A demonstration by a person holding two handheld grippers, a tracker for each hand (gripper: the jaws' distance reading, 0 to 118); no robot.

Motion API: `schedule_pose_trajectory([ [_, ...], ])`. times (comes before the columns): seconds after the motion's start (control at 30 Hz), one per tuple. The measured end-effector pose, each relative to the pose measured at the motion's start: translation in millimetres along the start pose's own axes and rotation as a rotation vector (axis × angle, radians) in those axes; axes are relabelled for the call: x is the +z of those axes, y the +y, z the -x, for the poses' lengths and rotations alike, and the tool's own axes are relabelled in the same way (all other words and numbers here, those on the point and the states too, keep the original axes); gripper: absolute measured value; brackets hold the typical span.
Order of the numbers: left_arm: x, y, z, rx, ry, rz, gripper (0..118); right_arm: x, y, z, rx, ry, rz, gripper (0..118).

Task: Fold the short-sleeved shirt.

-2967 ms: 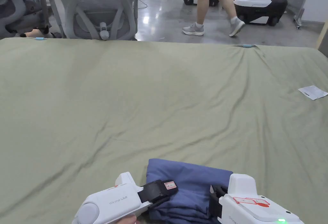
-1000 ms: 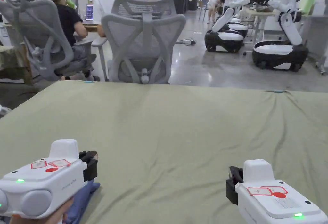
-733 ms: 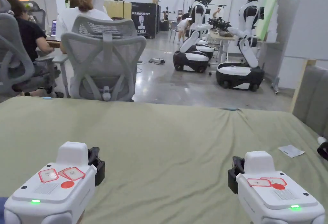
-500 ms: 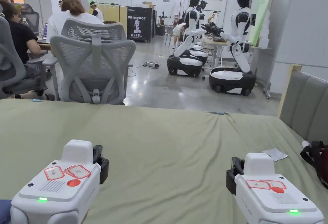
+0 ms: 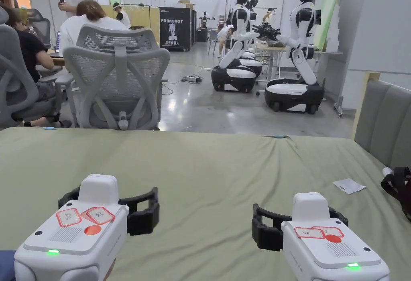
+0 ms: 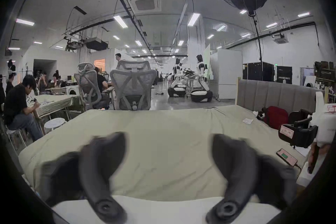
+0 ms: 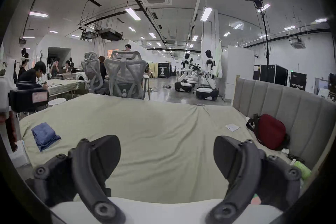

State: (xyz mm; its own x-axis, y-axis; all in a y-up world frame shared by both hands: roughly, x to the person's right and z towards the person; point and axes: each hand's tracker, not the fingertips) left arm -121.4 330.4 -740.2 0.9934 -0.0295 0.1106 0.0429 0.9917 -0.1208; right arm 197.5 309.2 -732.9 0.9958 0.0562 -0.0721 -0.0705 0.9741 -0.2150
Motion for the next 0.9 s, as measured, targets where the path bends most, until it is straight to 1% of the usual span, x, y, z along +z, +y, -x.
schedule_pose_trajectory([
  [0.07, 4.4, -0.4, -0.6, -0.023, 0.032, -0.025, 118, -1.3, 0.7, 1.8, -0.001, 0.008, 0.001, 118],
  [0.23, 2.4, -2.4, -0.6, -0.008, 0.008, -0.011, 118, -0.5, -0.4, 7.4, 0.036, 0.015, 0.003, 118],
  [0.37, 1.8, -3.4, -1.2, -0.004, 0.006, -0.008, 118, -2.1, -1.9, 10.1, 0.038, 0.018, 0.017, 118],
  [0.53, 0.1, -5.9, -1.0, 0.002, 0.001, 0.001, 118, -5.2, 1.3, 14.8, -0.001, -0.048, 0.054, 118],
  [0.7, -0.6, -7.0, -1.4, 0.002, -0.001, 0.006, 118, -6.9, 4.0, 9.8, -0.085, -0.056, 0.09, 118],
  [0.77, -1.3, -7.8, -1.8, 0.001, -0.001, 0.008, 118, -5.7, 3.8, 8.6, -0.119, -0.077, 0.097, 118],
  [0.9, -1.7, -8.8, -3.2, 0.0, -0.003, 0.011, 118, -1.2, 6.3, 6.3, -0.132, -0.089, 0.093, 118],
])
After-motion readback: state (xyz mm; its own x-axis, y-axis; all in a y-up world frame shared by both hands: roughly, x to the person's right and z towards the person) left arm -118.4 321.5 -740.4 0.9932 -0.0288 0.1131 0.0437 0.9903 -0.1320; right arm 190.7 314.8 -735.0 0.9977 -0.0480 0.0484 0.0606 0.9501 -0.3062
